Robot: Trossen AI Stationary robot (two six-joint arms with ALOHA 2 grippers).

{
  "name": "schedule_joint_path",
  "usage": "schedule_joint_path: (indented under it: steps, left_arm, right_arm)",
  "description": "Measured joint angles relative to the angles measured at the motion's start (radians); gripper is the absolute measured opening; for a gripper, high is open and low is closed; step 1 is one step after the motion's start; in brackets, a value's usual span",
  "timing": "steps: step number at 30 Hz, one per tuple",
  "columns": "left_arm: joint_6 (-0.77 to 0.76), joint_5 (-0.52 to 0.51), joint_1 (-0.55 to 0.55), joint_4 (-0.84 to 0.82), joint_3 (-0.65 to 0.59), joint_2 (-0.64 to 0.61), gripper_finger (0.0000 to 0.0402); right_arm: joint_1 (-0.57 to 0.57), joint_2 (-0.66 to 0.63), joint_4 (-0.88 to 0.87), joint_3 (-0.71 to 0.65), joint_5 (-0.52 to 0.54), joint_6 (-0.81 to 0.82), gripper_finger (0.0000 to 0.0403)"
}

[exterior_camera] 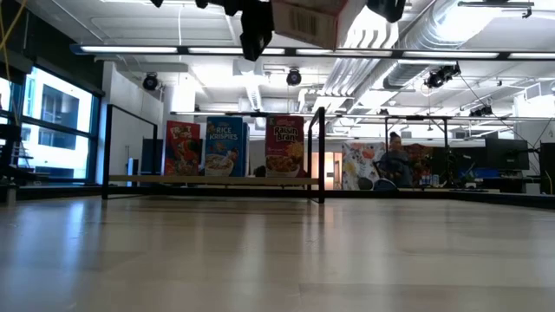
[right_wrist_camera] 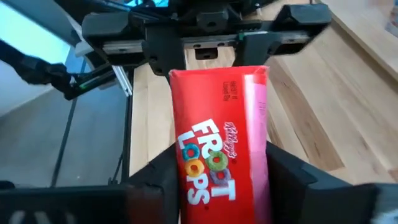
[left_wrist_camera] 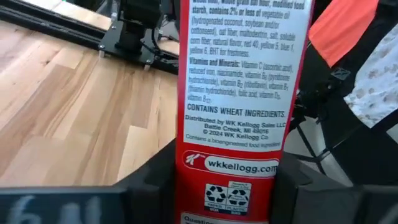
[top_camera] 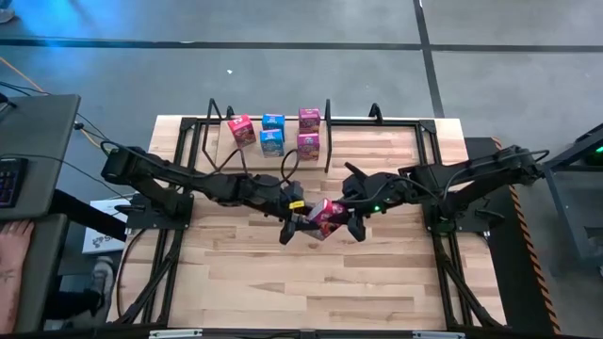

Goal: Stack cereal on shelf
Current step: Put the red cereal box on the shelf aligned with the other red cereal box

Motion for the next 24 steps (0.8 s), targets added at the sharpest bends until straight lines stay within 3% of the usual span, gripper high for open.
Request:
schedule_joint_path:
  steps: [5,9,12,15,21,24]
  left_arm:
    - [0.041,0.008,0.019,-0.134,-0.001,-0.030,0.0146]
    - [0.053,-0.062,0.043,-0.284,-0.004,-0.113,0.0158]
    - [0.052,-0.199,0.047,-0.350,-0.042,-0.224,0.0154]
    - [0.006,-0.369,0.034,-0.314,-0.139,-0.356,0.0147]
    - [-0.131,-0.738,-0.072,-0.174,-0.417,-0.626,0.0150]
    - [-0.221,-0.906,-0.134,-0.206,-0.531,-0.708,0.0149]
  right_arm:
    - [-0.010,-0.053,-0.045,0.000,-0.013,0.039,0.0226]
    - [-0.009,-0.115,-0.105,0.000,0.026,0.028,0.0276]
    - [-0.009,-0.154,-0.167,0.000,0.107,0.040,0.0289]
    - [-0.009,-0.168,-0.218,0.000,0.182,0.043,0.0290]
    - [-0.013,-0.163,-0.230,0.000,0.211,0.040,0.0291]
    - [-0.019,-0.162,-0.226,0.000,0.235,0.043,0.0291]
